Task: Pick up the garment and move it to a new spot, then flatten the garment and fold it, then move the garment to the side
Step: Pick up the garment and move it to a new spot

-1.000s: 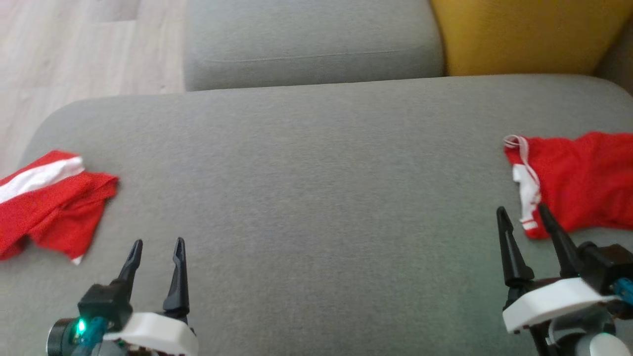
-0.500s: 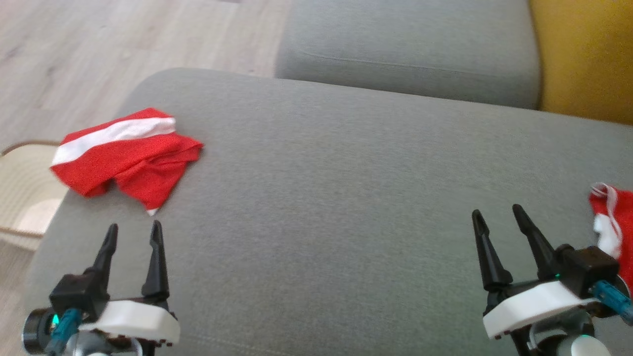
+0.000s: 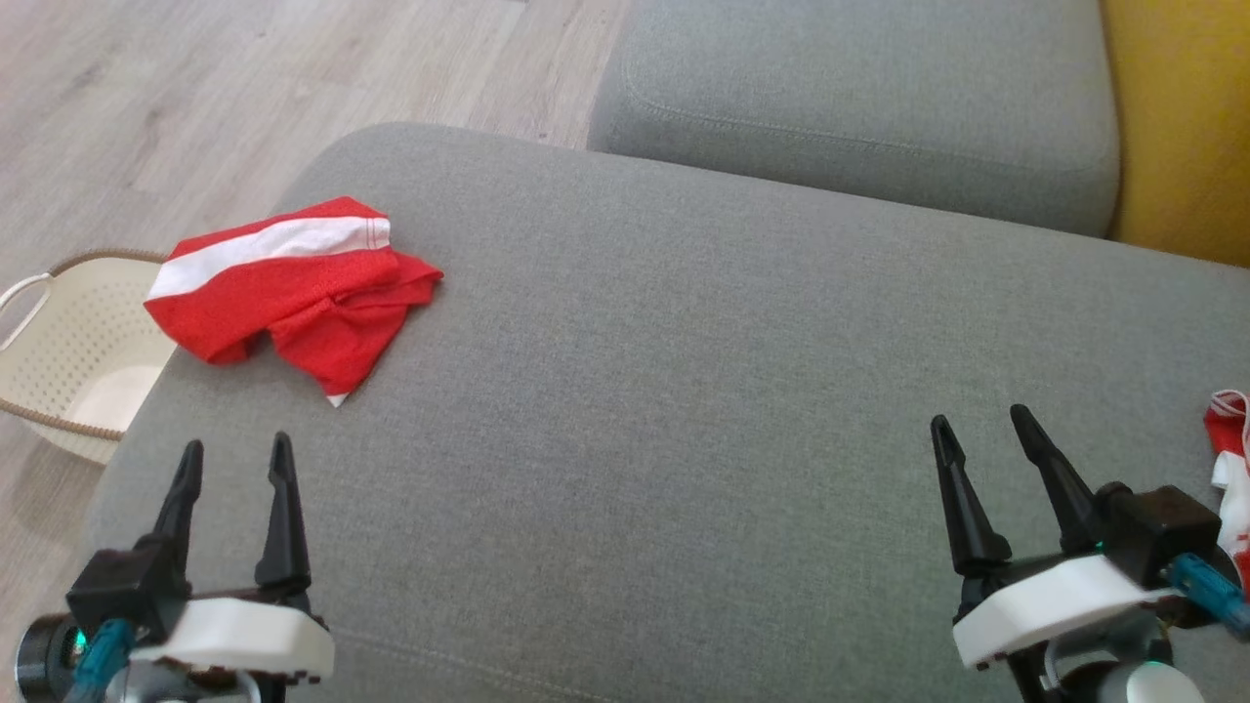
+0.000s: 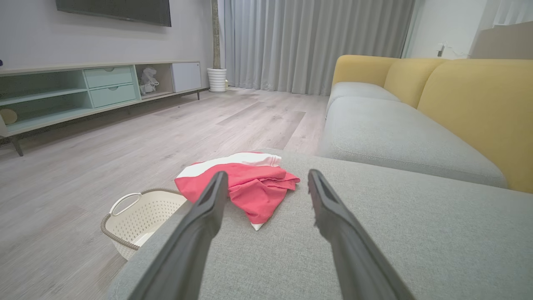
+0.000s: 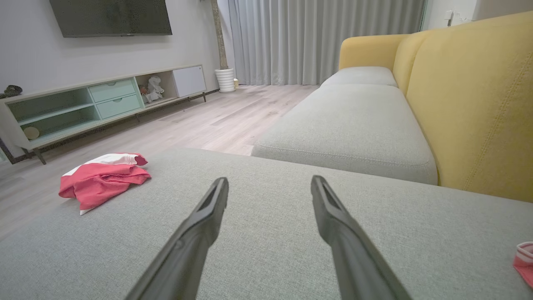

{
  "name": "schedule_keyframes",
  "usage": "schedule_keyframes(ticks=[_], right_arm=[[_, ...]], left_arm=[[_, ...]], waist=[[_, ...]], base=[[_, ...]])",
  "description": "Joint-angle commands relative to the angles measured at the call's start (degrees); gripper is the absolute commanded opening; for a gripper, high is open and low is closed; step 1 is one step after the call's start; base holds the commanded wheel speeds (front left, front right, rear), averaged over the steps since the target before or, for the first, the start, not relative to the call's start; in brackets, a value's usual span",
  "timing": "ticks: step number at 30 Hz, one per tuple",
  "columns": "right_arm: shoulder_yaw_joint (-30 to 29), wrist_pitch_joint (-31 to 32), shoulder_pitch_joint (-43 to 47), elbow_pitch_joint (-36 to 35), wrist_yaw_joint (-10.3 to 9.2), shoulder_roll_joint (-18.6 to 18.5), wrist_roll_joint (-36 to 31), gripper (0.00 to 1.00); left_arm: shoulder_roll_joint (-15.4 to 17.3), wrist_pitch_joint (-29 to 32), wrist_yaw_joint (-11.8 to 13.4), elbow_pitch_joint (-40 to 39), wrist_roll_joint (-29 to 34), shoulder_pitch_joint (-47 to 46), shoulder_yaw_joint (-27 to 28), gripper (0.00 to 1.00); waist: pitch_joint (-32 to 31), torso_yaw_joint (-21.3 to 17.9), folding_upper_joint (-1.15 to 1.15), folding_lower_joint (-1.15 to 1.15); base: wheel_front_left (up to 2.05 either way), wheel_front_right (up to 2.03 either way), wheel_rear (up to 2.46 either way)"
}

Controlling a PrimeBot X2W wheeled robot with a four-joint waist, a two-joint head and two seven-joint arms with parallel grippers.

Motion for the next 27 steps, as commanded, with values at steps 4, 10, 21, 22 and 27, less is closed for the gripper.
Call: schedule_keyframes(ticks=[4, 10, 21, 22, 27], right_arm=[[1.0, 0.7, -3.1, -2.5, 0.37, -0.3, 0.1, 1.00], [1.0, 2.4, -5.6, -4.8, 0.37, -1.3, -0.3, 1.00], [-0.6, 5.7, -11.0, -9.8, 0.37, -5.0, -0.6, 1.00], [-1.1, 6.0, -11.2, -10.4, 0.37, -5.3, -0.7, 1.00], [-2.1, 7.5, -12.7, -12.7, 0.37, -7.2, -0.7, 1.00]], left_arm=[[0.7, -1.6, -0.4, 0.0, -0.5, -5.2, 3.5, 1.00], [-1.0, -2.4, -3.9, 8.3, -2.8, -11.8, 5.8, 1.00], [0.0, -2.6, -15.3, 37.7, -6.2, -33.4, 9.0, 1.00], [0.3, -2.6, -16.3, 40.1, -6.4, -35.7, 9.1, 1.00], [2.0, -1.9, -20.9, 53.1, -5.6, -46.0, 7.3, 1.00]], waist=[[1.4, -0.4, 0.00, 0.00], [7.5, -2.3, 0.00, 0.00], [21.4, -5.7, 0.00, 0.00], [22.5, -5.7, 0.00, 0.00], [26.8, -6.3, 0.00, 0.00]], base=[[0.00, 0.00, 0.00], [0.00, 0.00, 0.00], [0.00, 0.00, 0.00], [0.00, 0.00, 0.00], [0.00, 0.00, 0.00]])
